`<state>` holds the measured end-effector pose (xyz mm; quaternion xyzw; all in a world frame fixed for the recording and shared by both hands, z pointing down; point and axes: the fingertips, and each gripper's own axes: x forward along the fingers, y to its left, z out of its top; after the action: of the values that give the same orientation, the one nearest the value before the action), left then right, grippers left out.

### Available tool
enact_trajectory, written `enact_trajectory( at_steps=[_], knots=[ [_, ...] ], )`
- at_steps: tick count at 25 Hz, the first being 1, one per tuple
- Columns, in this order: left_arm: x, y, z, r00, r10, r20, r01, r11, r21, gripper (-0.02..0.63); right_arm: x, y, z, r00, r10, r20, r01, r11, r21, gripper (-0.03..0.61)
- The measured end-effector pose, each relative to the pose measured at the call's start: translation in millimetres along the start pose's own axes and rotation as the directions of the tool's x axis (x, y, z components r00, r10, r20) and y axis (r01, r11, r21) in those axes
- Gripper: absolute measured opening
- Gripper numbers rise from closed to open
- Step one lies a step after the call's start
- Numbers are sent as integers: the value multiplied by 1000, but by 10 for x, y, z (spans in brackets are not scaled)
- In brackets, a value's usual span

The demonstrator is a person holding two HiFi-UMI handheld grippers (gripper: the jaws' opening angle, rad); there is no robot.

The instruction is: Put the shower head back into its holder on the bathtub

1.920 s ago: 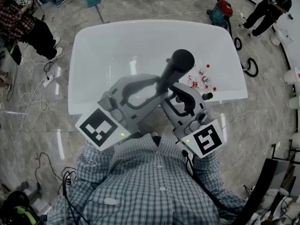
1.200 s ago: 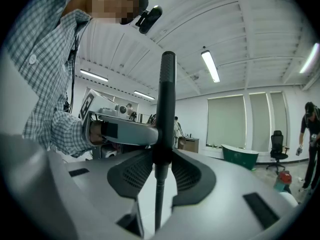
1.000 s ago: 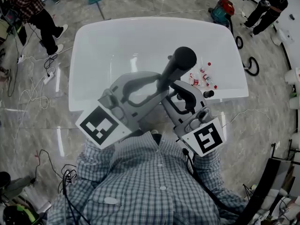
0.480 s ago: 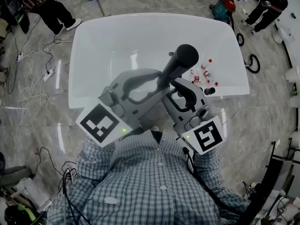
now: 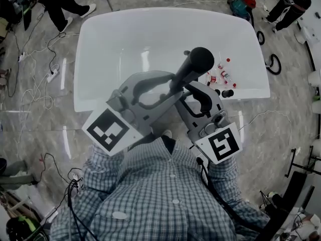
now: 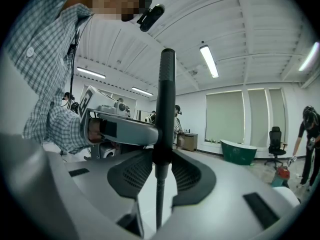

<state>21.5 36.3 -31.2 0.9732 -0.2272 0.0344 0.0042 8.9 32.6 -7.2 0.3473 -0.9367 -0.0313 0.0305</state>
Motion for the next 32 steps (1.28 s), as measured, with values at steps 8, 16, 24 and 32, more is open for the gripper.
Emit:
enact_trajectory(
  at_steps=[8,16,24,32],
  knots=[
    [41,-8,-157,1000,-4,-29,4,1000,-6,124,-8,-13,-158,1000,0,-20,1,1000,23,117],
    [62,38,-266,1000,-5,-27,4,1000,-28,124,32,-31,-274,999,2,-43,0,1000,31,118],
    [54,22,-425,999,-4,-34,2,999,-51,124,25,6,-432,998,8,-58,-6,999,45,118],
    [64,214,-585,999,3,-48,-6,997,-77,124,203,-52,-586,997,17,-80,-11,998,69,117]
  ],
)
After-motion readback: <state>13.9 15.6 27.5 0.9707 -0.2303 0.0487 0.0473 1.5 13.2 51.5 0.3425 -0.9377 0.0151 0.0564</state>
